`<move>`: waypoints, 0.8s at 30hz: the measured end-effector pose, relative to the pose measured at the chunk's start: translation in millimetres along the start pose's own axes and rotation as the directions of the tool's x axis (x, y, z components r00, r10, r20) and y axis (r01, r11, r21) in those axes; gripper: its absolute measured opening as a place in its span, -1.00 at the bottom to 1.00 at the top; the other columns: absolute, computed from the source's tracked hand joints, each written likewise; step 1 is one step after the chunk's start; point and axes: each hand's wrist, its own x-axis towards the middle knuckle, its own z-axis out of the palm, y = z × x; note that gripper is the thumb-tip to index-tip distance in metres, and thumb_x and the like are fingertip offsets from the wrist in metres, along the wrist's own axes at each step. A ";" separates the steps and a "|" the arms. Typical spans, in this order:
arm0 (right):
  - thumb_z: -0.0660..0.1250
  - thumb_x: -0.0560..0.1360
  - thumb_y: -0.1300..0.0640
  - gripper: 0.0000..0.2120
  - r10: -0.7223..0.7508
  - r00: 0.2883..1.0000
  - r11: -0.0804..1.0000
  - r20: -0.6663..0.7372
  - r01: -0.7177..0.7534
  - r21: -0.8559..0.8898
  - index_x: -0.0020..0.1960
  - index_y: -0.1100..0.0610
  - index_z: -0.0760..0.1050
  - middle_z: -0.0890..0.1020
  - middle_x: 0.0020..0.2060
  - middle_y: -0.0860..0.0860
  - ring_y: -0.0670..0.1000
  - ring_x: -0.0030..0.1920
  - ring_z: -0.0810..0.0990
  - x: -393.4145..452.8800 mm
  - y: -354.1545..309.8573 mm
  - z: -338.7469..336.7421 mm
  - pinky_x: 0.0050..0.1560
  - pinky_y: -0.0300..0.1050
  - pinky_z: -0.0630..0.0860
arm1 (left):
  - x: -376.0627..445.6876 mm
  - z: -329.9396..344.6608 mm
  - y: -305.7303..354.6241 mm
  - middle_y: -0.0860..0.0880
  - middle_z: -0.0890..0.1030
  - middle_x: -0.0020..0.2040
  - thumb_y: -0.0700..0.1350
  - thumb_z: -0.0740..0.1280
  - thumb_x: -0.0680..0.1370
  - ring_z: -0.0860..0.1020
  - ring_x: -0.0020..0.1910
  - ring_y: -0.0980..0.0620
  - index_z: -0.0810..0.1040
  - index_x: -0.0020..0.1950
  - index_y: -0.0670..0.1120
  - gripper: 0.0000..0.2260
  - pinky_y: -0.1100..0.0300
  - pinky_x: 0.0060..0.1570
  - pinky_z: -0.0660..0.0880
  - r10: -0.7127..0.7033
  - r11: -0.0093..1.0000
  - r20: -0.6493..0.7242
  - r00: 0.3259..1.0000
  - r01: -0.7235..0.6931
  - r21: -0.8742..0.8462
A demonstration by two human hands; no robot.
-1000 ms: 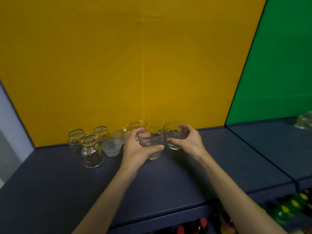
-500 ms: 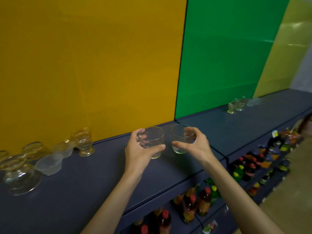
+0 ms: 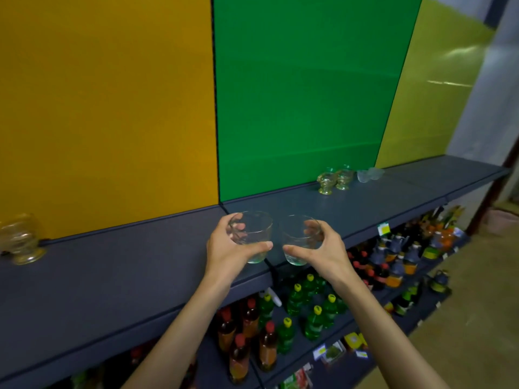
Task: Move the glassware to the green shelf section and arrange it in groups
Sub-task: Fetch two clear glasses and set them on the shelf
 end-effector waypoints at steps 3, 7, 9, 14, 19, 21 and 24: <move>0.68 0.15 -0.13 -0.32 0.016 1.000 0.999 0.002 -0.016 0.038 0.18 -0.05 0.51 0.59 0.10 -0.09 -0.12 0.12 0.57 11.3 21.2 -30.5 0.04 -0.21 0.47 | -0.9 37.6 -3.2 0.09 0.61 0.10 -0.13 0.73 0.21 0.61 0.00 0.19 0.53 0.30 0.03 -0.28 0.32 -0.10 0.53 -0.011 1.000 -0.008 1.000 0.011 0.013; 0.64 0.02 -0.26 -0.25 0.010 1.000 0.998 0.003 -0.011 0.060 0.15 -0.09 0.52 0.61 0.08 -0.08 -0.09 0.11 0.60 33.6 46.8 -55.1 0.09 -0.10 0.56 | 8.7 77.5 -9.3 0.08 0.61 0.10 -0.08 0.74 0.19 0.63 0.05 0.09 0.53 0.31 0.03 -0.26 0.17 0.01 0.60 -0.006 0.998 -0.021 1.000 0.008 0.066; 0.63 0.01 -0.26 -0.25 0.010 1.000 0.997 0.011 -0.011 0.074 0.14 -0.09 0.52 0.60 0.07 -0.08 -0.08 0.10 0.61 48.5 59.1 -61.7 0.10 -0.07 0.57 | 19.1 94.1 -11.9 0.10 0.61 0.10 -0.06 0.74 0.18 0.63 0.06 0.12 0.53 0.32 0.03 -0.24 0.19 0.00 0.59 0.000 0.996 -0.029 1.000 0.002 0.090; 0.69 0.13 -0.12 -0.33 0.007 0.998 0.996 0.070 -0.013 0.091 0.16 -0.08 0.52 0.60 0.07 -0.09 -0.10 0.09 0.60 96.5 83.0 -70.1 0.02 -0.20 0.52 | 59.8 129.7 -18.4 0.11 0.61 0.11 -0.08 0.74 0.19 0.63 0.07 0.11 0.54 0.32 0.04 -0.25 0.28 -0.05 0.54 0.000 0.994 -0.058 0.998 0.006 0.107; 0.69 0.19 -0.03 -0.38 0.007 0.993 0.996 0.114 -0.018 0.091 0.17 -0.03 0.52 0.60 0.05 -0.08 -0.13 0.08 0.57 164.7 95.2 -72.9 -0.04 -0.28 0.45 | 114.5 157.5 -27.6 0.11 0.64 0.09 0.01 0.74 0.16 0.62 0.08 0.09 0.56 0.31 0.04 -0.24 0.13 0.05 0.58 -0.026 0.991 -0.088 0.996 0.037 0.132; 0.69 0.21 -0.01 -0.38 0.004 0.989 0.997 0.147 -0.014 0.072 0.19 0.00 0.51 0.60 0.04 -0.08 -0.16 0.06 0.56 194.5 97.8 -71.5 -0.07 -0.31 0.44 | 136.2 164.9 -28.2 0.12 0.64 0.09 0.01 0.74 0.17 0.59 0.06 0.17 0.57 0.31 0.04 -0.25 0.19 0.02 0.53 -0.037 0.989 -0.100 0.994 0.051 0.142; 0.69 0.21 0.01 -0.37 -0.017 0.986 0.998 0.169 0.006 0.062 0.20 0.04 0.51 0.60 0.03 -0.09 -0.15 0.04 0.56 239.0 99.0 -64.7 -0.05 -0.30 0.45 | 166.0 173.7 -31.2 0.13 0.65 0.08 0.00 0.75 0.15 0.59 0.04 0.22 0.56 0.32 0.01 -0.22 0.18 0.09 0.56 -0.042 0.986 -0.146 0.988 0.064 0.151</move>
